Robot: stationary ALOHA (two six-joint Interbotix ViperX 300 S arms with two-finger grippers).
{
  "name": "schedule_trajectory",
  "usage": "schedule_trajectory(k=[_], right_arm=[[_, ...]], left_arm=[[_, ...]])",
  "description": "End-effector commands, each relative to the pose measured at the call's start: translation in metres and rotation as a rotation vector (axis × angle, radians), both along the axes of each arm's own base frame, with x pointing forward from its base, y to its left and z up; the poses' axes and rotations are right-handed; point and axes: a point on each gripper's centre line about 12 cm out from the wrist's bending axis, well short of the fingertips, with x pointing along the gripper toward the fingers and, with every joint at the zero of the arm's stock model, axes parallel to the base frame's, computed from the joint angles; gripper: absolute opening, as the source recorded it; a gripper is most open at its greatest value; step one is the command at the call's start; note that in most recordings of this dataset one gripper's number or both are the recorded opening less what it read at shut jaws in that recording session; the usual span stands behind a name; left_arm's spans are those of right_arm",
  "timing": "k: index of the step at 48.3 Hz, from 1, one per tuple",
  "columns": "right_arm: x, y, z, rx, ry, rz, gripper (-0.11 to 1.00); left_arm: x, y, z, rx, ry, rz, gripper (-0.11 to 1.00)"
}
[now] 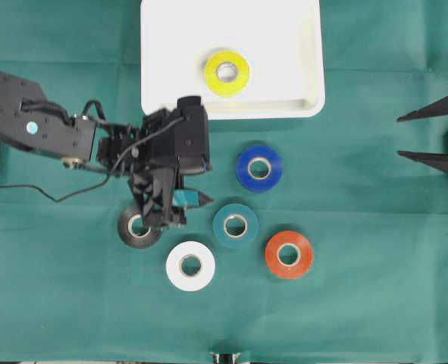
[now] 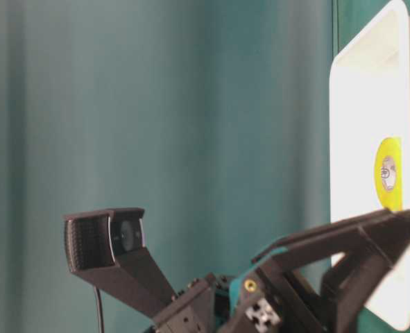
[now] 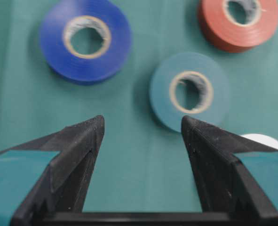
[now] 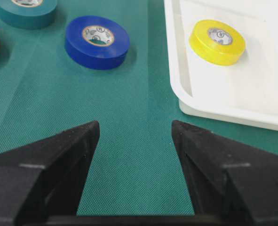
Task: Put the tape into the white case with the left arm.
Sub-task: 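Move the left gripper to the teal roll and grip its core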
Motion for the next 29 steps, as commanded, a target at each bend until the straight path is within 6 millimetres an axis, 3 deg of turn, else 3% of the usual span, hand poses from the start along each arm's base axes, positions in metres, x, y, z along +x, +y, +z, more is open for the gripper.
schedule_trajectory(k=[1, 12, 29], right_arm=[[0.002, 0.0, 0.005, 0.001, -0.015, 0.002, 0.99], [0.002, 0.0, 0.005, 0.001, -0.015, 0.0, 0.99], [0.002, 0.0, 0.005, 0.001, -0.015, 0.002, 0.99]], left_arm=[[0.002, -0.01, 0.006, -0.02, -0.017, -0.009, 0.69], [0.002, -0.027, -0.003, -0.059, 0.008, -0.01, 0.69], [0.014, -0.035, -0.017, -0.093, 0.036, 0.017, 0.7]])
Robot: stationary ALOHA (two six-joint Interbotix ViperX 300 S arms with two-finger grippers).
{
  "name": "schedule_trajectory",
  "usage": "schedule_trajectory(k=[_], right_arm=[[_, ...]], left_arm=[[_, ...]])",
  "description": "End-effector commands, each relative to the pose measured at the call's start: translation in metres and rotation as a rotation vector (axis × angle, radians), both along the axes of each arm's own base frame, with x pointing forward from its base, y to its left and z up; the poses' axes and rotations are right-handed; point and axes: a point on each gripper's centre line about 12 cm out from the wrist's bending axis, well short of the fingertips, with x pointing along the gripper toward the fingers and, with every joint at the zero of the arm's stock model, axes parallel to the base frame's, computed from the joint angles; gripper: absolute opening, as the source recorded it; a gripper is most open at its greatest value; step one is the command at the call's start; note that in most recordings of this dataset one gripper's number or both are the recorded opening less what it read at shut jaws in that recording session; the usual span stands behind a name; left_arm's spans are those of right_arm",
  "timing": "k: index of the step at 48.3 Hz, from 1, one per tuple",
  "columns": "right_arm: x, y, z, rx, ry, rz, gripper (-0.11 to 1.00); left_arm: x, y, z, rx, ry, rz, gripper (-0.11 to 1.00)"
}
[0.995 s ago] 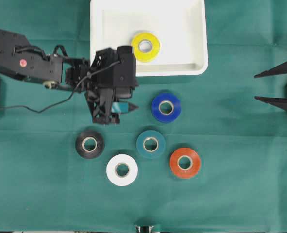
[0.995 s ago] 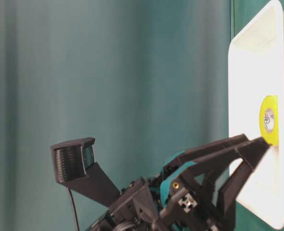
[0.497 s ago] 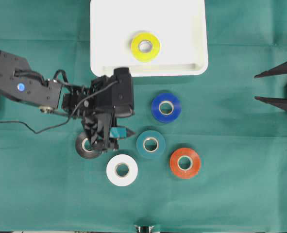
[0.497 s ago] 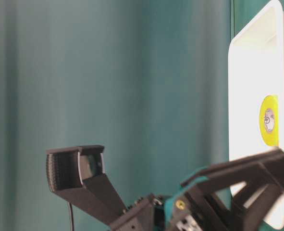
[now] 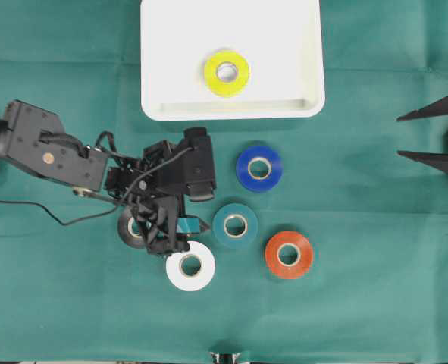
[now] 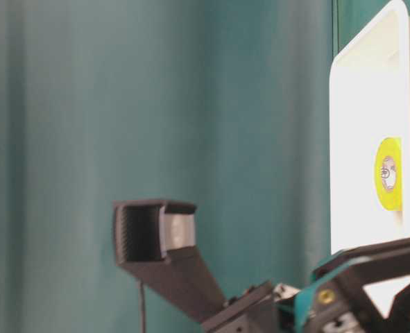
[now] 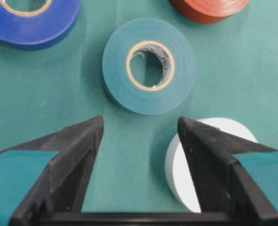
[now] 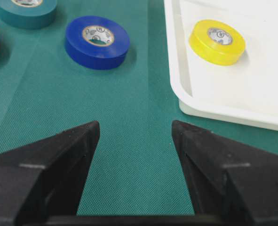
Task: Put the tape into the white case with the left arm.
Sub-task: 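Move the left gripper to the teal roll and grip its core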
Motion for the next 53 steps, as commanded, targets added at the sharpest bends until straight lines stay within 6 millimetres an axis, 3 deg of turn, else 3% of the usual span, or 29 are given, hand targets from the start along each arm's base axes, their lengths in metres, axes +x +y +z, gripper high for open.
schedule_trajectory(k=[1, 10, 24, 53], right_arm=[[0.002, 0.0, 0.005, 0.001, -0.014, 0.001, 0.99], [0.002, 0.0, 0.005, 0.0, -0.015, 0.002, 0.99], [0.002, 0.0, 0.005, 0.001, -0.015, 0.001, 0.99], [0.002, 0.0, 0.005, 0.001, -0.017, 0.001, 0.99]], left_arm=[[0.01, -0.005, 0.011, -0.011, -0.04, -0.005, 0.71], [0.022, -0.008, 0.009, -0.012, -0.043, -0.006, 0.77], [0.031, -0.009, 0.003, -0.012, -0.015, 0.001, 0.98], [0.053, 0.004, -0.018, 0.01, 0.039, 0.029, 0.99]])
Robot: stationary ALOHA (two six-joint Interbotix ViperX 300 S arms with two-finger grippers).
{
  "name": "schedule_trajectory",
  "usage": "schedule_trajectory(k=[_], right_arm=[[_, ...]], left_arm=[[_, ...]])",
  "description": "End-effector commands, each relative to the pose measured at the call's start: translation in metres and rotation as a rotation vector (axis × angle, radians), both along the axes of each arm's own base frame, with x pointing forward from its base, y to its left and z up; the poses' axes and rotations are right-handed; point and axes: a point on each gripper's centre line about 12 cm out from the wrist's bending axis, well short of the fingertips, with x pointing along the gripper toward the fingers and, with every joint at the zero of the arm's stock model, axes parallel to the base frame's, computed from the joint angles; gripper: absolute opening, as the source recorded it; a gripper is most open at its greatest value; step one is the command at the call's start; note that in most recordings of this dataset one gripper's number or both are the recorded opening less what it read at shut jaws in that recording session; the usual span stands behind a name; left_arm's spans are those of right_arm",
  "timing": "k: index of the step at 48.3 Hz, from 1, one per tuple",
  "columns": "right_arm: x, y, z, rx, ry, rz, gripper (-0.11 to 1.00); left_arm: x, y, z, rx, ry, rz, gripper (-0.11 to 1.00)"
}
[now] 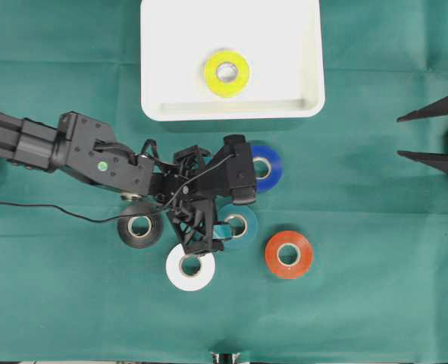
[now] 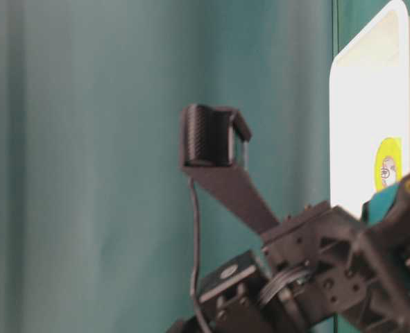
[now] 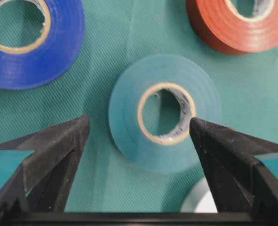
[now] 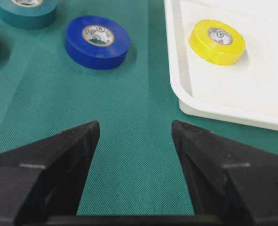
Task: Put the tape into the white case with the left arm.
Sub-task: 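Move the left gripper to the teal roll and grip its core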
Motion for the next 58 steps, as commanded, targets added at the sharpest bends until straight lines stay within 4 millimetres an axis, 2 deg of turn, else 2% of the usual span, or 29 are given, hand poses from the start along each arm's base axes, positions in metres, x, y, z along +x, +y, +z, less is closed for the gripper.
schedule_trajectory(k=[1, 8, 33, 47, 50, 52, 58], right_arm=[[0.002, 0.0, 0.004, 0.001, -0.012, 0.001, 0.99], [0.002, 0.0, 0.004, 0.001, -0.012, 0.001, 0.99], [0.002, 0.0, 0.004, 0.001, -0.012, 0.001, 0.99], [0.002, 0.0, 0.005, 0.001, -0.015, 0.001, 0.99], [0.002, 0.0, 0.005, 0.001, -0.014, 0.001, 0.99], [0.002, 0.0, 0.005, 0.001, -0.014, 0.001, 0.99], [0.002, 0.0, 0.004, 0.001, -0.011, 0.001, 0.99]], left_arm=[[0.01, 0.002, 0.012, -0.006, -0.039, 0.007, 0.99], [0.015, 0.004, 0.009, -0.003, -0.04, 0.01, 0.99], [0.012, 0.006, -0.012, 0.013, 0.012, 0.007, 0.99], [0.012, 0.006, -0.011, 0.021, 0.009, -0.004, 0.97], [0.012, 0.006, -0.011, 0.03, 0.007, -0.016, 0.92], [0.012, 0.006, -0.011, 0.034, 0.005, -0.022, 0.84], [0.012, 0.006, -0.008, 0.04, -0.001, -0.03, 0.48]])
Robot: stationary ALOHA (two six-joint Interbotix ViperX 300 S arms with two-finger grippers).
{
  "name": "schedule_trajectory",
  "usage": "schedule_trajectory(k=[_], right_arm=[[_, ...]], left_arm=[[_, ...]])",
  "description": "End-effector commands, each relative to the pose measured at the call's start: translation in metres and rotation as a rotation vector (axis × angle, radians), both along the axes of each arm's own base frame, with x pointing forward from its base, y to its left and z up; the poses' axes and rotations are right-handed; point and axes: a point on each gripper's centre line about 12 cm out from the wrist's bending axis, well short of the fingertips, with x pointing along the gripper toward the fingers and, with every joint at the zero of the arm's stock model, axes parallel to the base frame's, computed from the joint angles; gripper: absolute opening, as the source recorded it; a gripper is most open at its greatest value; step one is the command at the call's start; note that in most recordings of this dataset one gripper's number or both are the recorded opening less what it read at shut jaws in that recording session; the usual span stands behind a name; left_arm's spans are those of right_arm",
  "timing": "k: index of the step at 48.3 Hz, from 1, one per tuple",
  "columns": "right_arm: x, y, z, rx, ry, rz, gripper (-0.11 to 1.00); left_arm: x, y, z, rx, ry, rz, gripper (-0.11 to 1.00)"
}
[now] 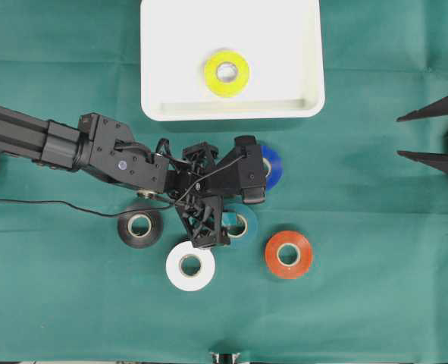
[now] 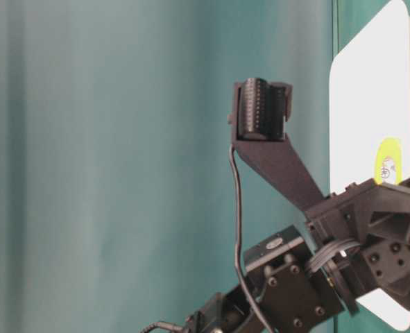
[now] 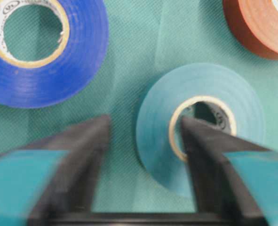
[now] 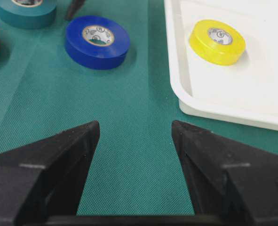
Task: Put the tape into the white case with the left arm.
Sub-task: 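Move the left gripper to the teal roll and grip its core, then lift the teal roll and carry it into the tray beside yellow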
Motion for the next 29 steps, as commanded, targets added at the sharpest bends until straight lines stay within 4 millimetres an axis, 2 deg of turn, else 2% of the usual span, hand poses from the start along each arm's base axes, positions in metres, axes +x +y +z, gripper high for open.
schedule_trajectory(k=[1, 3, 5, 19, 29], right_arm=[[0.002, 0.0, 0.004, 0.002, -0.012, 0.002, 0.99], [0.002, 0.0, 0.005, 0.001, -0.015, 0.002, 0.99], [0.002, 0.0, 0.004, 0.001, -0.014, 0.0, 0.99], [0.002, 0.0, 0.004, 0.001, -0.014, 0.001, 0.99], [0.002, 0.0, 0.004, 0.001, -0.014, 0.002, 0.99]], left_arm=[[0.004, -0.001, 0.014, -0.002, -0.039, -0.006, 0.42], [0.004, -0.001, 0.015, -0.003, -0.04, -0.006, 0.31], [0.004, -0.001, 0.016, -0.002, -0.042, -0.007, 0.24], [0.004, -0.001, 0.018, -0.003, -0.046, -0.007, 0.25], [0.004, -0.002, 0.034, -0.009, -0.078, -0.008, 0.25]])
